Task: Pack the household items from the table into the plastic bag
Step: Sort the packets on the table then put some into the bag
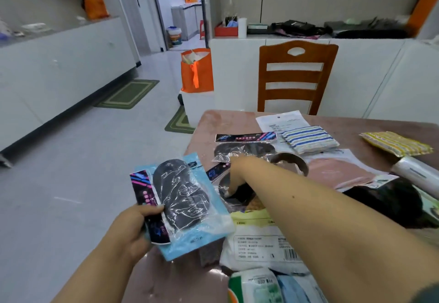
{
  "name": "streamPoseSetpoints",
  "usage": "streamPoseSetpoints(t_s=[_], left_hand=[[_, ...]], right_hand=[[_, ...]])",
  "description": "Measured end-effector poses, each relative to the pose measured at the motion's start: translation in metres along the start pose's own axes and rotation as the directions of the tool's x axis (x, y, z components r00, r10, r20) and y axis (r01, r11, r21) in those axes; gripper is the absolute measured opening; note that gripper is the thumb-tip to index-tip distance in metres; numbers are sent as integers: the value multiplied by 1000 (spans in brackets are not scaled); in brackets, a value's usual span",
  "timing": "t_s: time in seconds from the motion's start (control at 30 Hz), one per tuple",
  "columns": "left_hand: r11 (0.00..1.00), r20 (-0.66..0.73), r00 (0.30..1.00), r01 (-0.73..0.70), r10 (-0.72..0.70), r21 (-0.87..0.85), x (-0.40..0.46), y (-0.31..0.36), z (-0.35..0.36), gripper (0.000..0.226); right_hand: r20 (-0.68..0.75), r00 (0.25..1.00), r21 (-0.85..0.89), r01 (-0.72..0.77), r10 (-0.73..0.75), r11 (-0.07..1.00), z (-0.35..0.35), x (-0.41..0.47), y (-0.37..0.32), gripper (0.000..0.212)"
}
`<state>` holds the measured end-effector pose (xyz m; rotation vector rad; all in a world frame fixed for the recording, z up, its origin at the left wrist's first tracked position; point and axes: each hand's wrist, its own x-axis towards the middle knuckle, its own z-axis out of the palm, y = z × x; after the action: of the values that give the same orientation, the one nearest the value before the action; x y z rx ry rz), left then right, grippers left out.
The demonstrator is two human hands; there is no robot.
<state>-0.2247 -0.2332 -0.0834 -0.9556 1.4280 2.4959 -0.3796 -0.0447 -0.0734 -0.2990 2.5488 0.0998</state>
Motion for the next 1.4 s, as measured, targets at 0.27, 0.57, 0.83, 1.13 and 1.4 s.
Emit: streamPoseSetpoints(t_s=[0.27,0.57,0.83,1.13,1.4], left_hand=[[998,11,998,56,-55,-13,11,-7,5,21],[1000,-17,1000,11,-11,-11,7,0,-16,23],[997,-14,1000,-2,1,-77,5,3,-16,21],[992,146,989,-12,31,-126,-14,18,37,23],[997,267,961,75,-76,14,-36,25,88,21]], right_hand=[[-134,984,75,-106,115,992,11,15,8,98],[-289,924,326,-150,250,933,8,15,5,34],[-360,894,528,-41,267,848,-15,-4,7,29],[-528,796,334,514,-295,790,-52,-108,1,20],[-320,794,161,583,-517,797,-41,-115,11,27]])
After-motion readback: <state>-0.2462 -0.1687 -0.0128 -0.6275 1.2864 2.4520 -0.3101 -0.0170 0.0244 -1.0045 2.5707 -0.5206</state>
